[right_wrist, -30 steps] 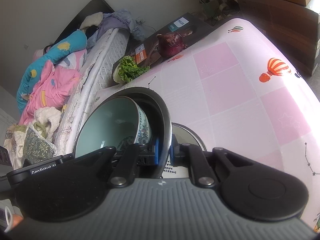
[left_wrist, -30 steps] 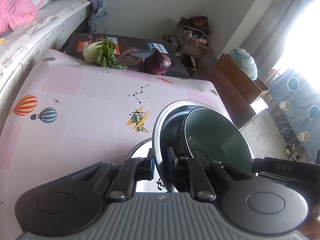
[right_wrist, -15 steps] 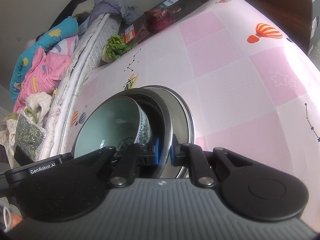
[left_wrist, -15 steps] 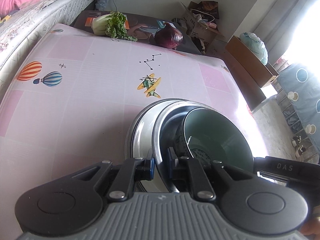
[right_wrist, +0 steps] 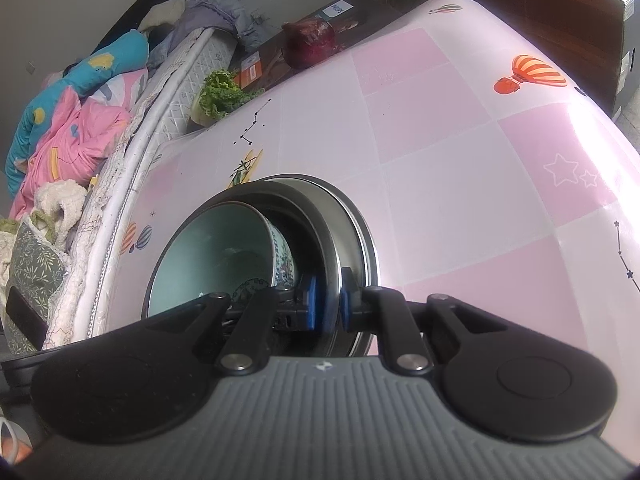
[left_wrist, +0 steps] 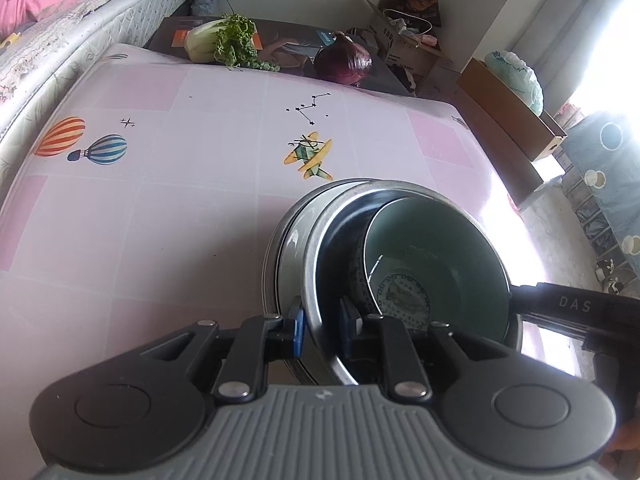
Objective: Organize plates and bowls
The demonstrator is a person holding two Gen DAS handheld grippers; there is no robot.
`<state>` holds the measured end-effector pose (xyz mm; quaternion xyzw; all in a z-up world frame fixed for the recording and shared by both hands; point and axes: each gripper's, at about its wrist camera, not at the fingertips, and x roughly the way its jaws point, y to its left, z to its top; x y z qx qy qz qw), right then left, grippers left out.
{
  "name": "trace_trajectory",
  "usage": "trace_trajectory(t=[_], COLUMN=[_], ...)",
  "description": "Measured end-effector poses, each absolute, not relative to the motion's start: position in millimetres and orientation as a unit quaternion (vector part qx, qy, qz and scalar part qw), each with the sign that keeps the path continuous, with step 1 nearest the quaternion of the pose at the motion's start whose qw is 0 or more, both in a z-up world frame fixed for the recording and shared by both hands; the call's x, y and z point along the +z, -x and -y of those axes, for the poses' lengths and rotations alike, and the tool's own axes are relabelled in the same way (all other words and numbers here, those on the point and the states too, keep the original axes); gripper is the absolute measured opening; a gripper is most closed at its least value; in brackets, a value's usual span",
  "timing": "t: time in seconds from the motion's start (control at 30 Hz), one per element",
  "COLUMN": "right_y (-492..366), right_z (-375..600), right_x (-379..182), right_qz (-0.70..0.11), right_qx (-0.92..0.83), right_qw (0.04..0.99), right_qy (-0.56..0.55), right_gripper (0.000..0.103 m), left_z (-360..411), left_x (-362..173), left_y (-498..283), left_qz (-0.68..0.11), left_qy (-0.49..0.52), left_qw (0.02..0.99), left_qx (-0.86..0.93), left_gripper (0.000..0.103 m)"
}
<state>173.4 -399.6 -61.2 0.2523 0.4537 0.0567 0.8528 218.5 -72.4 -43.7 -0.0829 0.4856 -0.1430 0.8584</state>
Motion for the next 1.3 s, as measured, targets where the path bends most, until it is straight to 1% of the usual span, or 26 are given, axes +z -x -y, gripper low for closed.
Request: trace_trajectory(t=[0.07,0.13,0.23,0.3,0.37,0.4,0.5,0.6,0.63,0.73,0.83,0.9,1.03,1.17,1.27,1.3], right_y=[-172.5,-172.3,-168.9,-162.8,-154.0,-149.7,-133.6,-115.4,-108.6,-88.4,-65.0,-51.0,-26.3,-6.7,3.4,5.8], right_z=[401.4,403.9,409.9,415.5,420.6,422.8,427.7,432.7,433.1,430.7,417.6,409.2,393.6,371.9,359.7,354.8], right_x=[-56.1,-52.2,-46.9,-43.3,-39.5,-37.2,-28.6,-19.5,-15.9,-5.4,6.4,11.1,15.3,19.4,23.3,25.4], right_qz=[-0.445,-0.44,-0.432,-0.425,-0.416,-0.411,-0.393,-0.376,-0.37,-0.352,-0.334,-0.328,-0.328,-0.33,-0.324,-0.322], right_qx=[0.053,0.049,0.046,0.046,0.049,0.051,0.05,0.05,0.05,0.052,0.051,0.059,0.069,0.055,0.058,0.057], right_qw=[0.857,0.859,0.862,0.862,0.862,0.863,0.87,0.876,0.879,0.889,0.909,0.915,0.92,0.933,0.939,0.941], right_qy=[-0.255,-0.257,-0.262,-0.271,-0.285,-0.29,-0.294,-0.298,-0.298,-0.288,-0.245,-0.226,-0.202,-0.135,-0.102,-0.09], right_gripper=[0.014,0.016,0.021,0.03,0.036,0.042,0.046,0.051,0.052,0.057,0.068,0.079,0.088,0.092,0.102,0.102], left_z=[72.6,71.2,66.6,63.1,58.9,56.6,51.8,49.7,49.4,49.2,47.9,46.0,40.0,34.7,34.2,34.4], left_x=[-39.7,-36.1,-31.3,-27.8,-24.2,-22.1,-15.2,-7.1,-4.8,4.9,13.2,17.0,22.1,23.3,23.7,24.2], left_y=[-217.8,-217.1,-214.6,-211.7,-208.6,-206.8,-198.2,-186.7,-183.1,-168.3,-151.9,-142.9,-127.3,-117.3,-112.2,-111.2], left_qz=[-0.48,-0.476,-0.467,-0.46,-0.454,-0.451,-0.44,-0.424,-0.421,-0.404,-0.387,-0.377,-0.365,-0.365,-0.362,-0.366], left_qy=[0.078,0.077,0.076,0.074,0.074,0.075,0.075,0.063,0.059,0.038,0.009,-0.004,-0.012,-0.024,-0.042,-0.047], left_qw=[0.862,0.865,0.871,0.876,0.88,0.881,0.886,0.895,0.897,0.905,0.913,0.918,0.924,0.926,0.928,0.927], left_qx=[-0.141,-0.138,-0.13,-0.124,-0.121,-0.123,-0.126,-0.123,-0.123,-0.126,-0.125,-0.122,-0.118,-0.097,-0.077,-0.07], left_gripper=[0.018,0.02,0.032,0.048,0.057,0.062,0.072,0.079,0.08,0.088,0.094,0.1,0.103,0.103,0.103,0.103])
